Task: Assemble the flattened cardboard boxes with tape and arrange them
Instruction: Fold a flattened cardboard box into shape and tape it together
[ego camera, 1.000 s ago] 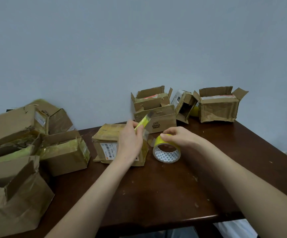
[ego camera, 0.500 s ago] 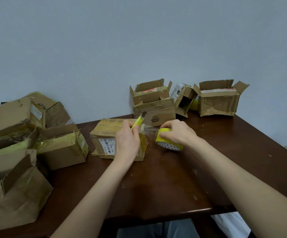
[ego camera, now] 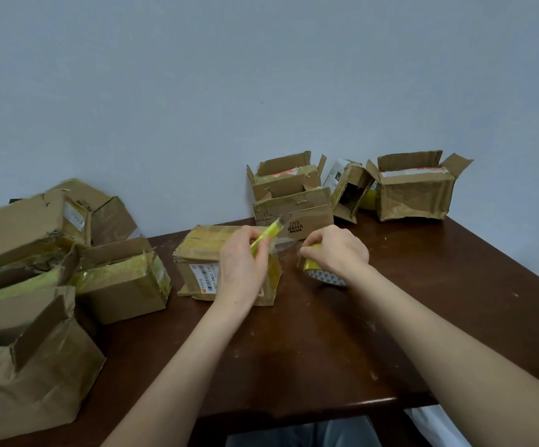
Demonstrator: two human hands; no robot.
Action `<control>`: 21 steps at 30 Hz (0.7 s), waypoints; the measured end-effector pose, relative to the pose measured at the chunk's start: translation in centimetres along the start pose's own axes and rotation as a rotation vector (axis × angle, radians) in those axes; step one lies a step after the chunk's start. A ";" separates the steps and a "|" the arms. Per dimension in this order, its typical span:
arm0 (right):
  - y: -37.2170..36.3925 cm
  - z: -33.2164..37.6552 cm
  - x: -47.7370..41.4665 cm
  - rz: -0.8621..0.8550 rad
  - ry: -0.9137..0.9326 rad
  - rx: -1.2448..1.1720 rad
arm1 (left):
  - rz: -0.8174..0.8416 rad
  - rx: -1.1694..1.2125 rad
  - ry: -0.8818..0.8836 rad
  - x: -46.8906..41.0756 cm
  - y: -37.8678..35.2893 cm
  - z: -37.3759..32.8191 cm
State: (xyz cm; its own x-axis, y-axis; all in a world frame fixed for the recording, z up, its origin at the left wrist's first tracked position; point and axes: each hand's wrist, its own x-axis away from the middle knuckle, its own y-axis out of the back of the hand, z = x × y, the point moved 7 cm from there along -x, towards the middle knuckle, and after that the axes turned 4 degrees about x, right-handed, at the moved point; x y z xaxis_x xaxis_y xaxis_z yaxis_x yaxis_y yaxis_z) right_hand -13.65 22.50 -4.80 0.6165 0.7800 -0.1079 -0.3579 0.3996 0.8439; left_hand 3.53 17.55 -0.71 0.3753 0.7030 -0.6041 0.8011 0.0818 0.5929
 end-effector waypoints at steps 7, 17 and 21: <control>0.0 -0.1 0.6 -0.096 -0.023 0.015 | 0.021 -0.135 -0.117 1.1 -0.2 -0.9; 0.0 0.3 1.0 -0.143 0.003 0.031 | 0.032 -0.238 -0.112 1.3 -1.0 -1.0; 0.0 0.3 1.0 -0.145 0.009 0.035 | 0.049 -0.300 -0.137 1.2 -1.6 -1.3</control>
State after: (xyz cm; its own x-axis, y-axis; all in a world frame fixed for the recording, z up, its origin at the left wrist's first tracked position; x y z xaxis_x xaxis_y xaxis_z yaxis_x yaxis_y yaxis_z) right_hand -12.84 23.20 -4.76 0.6532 0.7200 -0.2344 -0.2412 0.4913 0.8369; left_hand 2.06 19.17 -1.71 0.4860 0.6111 -0.6248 0.6152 0.2685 0.7412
